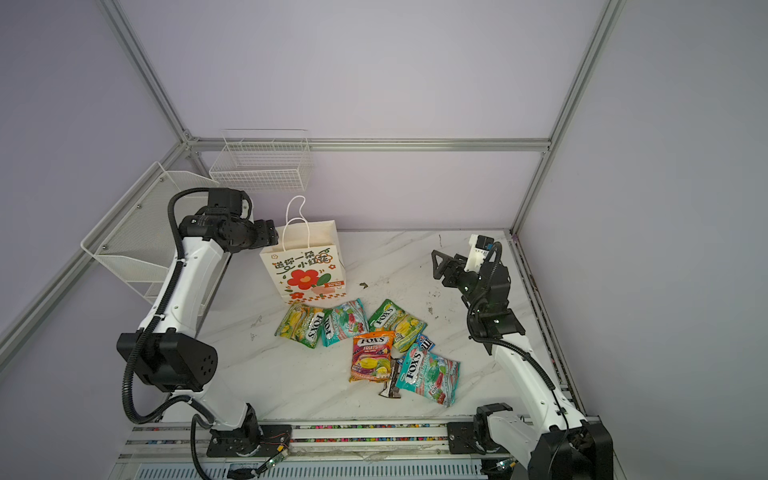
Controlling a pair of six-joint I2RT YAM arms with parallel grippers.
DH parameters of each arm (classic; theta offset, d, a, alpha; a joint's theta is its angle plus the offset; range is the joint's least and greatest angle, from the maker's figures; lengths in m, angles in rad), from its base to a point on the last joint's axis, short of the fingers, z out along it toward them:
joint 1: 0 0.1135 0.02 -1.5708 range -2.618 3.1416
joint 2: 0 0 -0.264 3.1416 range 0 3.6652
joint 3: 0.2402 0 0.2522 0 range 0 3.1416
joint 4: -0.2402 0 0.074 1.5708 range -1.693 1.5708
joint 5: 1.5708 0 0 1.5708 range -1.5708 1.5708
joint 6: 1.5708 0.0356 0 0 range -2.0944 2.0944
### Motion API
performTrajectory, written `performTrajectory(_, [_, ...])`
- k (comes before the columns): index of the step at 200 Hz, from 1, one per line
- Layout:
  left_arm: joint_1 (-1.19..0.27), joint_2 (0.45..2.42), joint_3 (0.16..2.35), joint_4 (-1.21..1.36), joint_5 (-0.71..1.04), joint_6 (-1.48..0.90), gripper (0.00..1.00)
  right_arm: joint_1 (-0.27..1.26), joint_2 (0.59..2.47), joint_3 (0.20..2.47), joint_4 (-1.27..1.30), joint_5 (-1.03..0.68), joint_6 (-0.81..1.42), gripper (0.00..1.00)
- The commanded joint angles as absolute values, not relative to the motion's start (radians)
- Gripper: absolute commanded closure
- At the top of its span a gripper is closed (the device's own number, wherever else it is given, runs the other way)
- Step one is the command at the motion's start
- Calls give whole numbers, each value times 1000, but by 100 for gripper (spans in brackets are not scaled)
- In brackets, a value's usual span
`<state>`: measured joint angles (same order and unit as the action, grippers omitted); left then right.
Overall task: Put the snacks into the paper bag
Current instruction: 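Raise the left gripper to the paper bag's rim while the right gripper lifts, then grip the bag rim with the left gripper while the right gripper reaches toward the candies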
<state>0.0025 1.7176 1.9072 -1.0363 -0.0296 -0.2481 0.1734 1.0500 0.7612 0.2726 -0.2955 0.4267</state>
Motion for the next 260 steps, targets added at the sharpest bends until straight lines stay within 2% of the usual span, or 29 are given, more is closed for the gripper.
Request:
performTrajectory(1, [8,1724,2012,-1051,-23,-220,20,177,1037,753,274,-322,440,17])
performTrajectory(41, [8,1759,2014,-1056,-36,-219,30,178,1041,735,299,-334,456,20])
performTrajectory(73, [8,1799,2048,-1069,-36,-190,44,180,1043,723,310,-340,460,21])
performTrajectory(92, [8,1825,2084,-1087,-43,-178,48,181,1042,719,314,-341,460,22])
performTrajectory(113, [8,1855,2134,-1115,-45,-166,57,183,1044,715,314,-345,459,23])
performTrajectory(132, [8,1874,2163,-1137,-53,-157,70,185,1045,709,320,-346,459,23])
performTrajectory(177, [8,1885,2180,-1163,-88,-135,87,186,1042,709,317,-349,454,24])
performTrajectory(204, [9,1880,2171,-1168,-98,-132,85,186,1043,711,311,-353,451,24])
performTrajectory(219, [8,1877,2163,-1173,-97,-130,63,186,1044,717,304,-353,448,24])
performTrajectory(227, [8,1876,2157,-1172,-102,-129,57,187,1043,718,302,-354,448,24])
performTrajectory(260, [8,1870,2129,-1171,-101,-122,58,187,1038,720,302,-356,449,24])
